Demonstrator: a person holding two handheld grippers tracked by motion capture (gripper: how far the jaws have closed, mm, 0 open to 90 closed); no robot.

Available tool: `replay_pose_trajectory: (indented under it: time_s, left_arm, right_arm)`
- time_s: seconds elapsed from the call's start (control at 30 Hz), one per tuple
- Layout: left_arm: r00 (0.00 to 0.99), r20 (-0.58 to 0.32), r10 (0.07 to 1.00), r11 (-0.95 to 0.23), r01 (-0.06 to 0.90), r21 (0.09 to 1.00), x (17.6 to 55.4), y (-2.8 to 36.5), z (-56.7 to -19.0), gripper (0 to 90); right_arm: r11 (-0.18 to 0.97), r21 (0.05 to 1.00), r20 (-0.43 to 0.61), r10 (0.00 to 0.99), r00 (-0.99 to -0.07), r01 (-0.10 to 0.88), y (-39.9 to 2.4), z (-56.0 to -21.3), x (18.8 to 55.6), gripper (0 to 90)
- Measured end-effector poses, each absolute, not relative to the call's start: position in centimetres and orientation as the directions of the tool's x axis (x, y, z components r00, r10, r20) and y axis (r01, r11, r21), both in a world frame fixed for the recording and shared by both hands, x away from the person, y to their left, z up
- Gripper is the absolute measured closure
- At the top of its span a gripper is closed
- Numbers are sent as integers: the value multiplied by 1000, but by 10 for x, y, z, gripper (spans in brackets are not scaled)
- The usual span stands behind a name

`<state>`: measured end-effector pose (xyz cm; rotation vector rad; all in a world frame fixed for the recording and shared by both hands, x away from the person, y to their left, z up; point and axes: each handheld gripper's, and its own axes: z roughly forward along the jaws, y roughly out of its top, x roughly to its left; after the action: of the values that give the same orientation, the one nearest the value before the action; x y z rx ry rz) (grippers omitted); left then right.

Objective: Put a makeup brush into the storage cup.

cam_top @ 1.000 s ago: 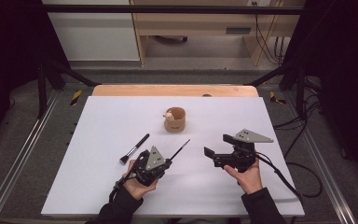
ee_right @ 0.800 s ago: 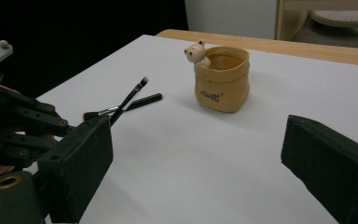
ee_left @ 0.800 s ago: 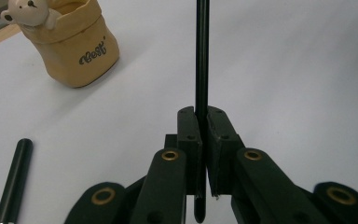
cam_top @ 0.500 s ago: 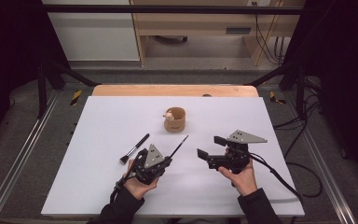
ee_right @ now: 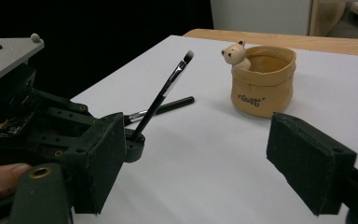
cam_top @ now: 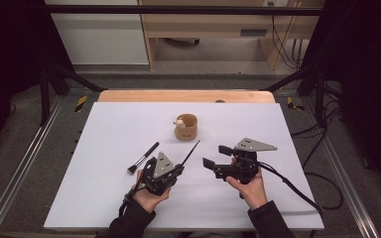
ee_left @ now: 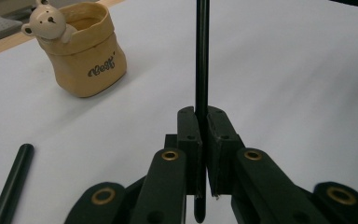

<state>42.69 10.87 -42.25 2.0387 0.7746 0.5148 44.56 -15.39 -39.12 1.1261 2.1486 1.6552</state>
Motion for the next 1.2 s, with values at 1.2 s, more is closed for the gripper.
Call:
replay_pose_trajectory:
  time_s: [1.2]
  left_arm:
    - [715,3,700,-360,348,866,422,90,-427,849]
  right_arm:
    - [13,873,377,618,-690,488,-136,-401,455,461]
